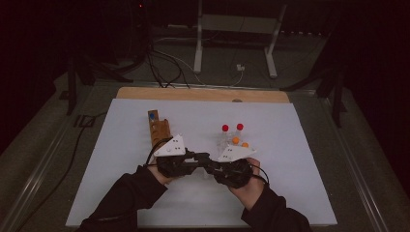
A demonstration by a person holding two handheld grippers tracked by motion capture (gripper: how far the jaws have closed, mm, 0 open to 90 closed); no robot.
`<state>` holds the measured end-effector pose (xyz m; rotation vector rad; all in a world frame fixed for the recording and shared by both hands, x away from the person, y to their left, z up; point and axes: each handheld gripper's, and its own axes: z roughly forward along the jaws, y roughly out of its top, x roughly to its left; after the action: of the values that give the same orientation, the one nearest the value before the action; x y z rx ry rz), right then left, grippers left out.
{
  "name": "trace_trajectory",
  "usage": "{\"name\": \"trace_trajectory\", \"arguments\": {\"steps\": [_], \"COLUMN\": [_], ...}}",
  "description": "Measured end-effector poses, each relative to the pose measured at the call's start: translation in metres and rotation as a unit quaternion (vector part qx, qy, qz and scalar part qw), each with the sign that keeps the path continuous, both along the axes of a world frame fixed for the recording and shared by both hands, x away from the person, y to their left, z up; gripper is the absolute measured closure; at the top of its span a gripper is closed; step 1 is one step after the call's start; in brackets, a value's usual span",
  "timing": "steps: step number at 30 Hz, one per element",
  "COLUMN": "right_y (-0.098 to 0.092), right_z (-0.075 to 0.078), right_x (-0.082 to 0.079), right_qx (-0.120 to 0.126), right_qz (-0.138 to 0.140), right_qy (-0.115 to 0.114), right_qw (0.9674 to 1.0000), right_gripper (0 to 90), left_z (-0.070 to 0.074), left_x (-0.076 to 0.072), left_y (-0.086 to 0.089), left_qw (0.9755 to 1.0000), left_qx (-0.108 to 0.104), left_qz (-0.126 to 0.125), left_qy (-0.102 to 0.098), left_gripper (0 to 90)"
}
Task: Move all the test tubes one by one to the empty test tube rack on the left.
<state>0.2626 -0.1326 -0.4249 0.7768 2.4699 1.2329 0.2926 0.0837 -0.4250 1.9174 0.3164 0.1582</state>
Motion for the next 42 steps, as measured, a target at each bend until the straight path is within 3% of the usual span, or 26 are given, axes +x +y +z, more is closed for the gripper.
{"name": "trace_trajectory", "arguments": {"steps": [10, 18, 22, 29, 34, 40, 42], "right_y": [-0.008, -0.013, -0.013, -0.015, -0.014, -0.014, -0.014], "right_z": [0.005, 0.011, 0.011, 0.012, 0.013, 0.015, 0.015], "right_x": [0.000, -0.001, -0.001, -0.002, -0.002, -0.004, -0.004], "right_qx": [0.023, 0.045, 0.048, 0.050, 0.054, 0.058, 0.061], "right_qz": [-0.019, -0.019, -0.013, -0.023, -0.026, -0.032, -0.024], "right_qy": [-0.008, -0.011, -0.012, -0.022, -0.021, -0.029, -0.029], "right_qw": [0.9995, 0.9987, 0.9987, 0.9982, 0.9980, 0.9974, 0.9975], "right_gripper": [58.0, 35.9, 31.4, 29.1, 17.0, 8.7, 4.4], "left_z": [0.013, 0.027, 0.034, 0.044, 0.051, 0.058, 0.059], "left_x": [0.003, 0.010, 0.013, 0.020, 0.026, 0.033, 0.037], "left_y": [0.012, 0.032, 0.044, 0.062, 0.073, 0.087, 0.092], "left_qw": [0.9999, 0.9990, 0.9980, 0.9957, 0.9936, 0.9903, 0.9890], "left_qx": [-0.005, -0.007, -0.013, -0.012, -0.013, -0.011, -0.013], "left_qz": [0.012, 0.041, 0.057, 0.087, 0.106, 0.132, 0.141], "left_qy": [-0.009, -0.019, -0.021, -0.031, -0.038, -0.044, -0.043], "left_gripper": [77.8, 77.8, 77.8, 77.8, 77.8, 77.8, 77.8]}}
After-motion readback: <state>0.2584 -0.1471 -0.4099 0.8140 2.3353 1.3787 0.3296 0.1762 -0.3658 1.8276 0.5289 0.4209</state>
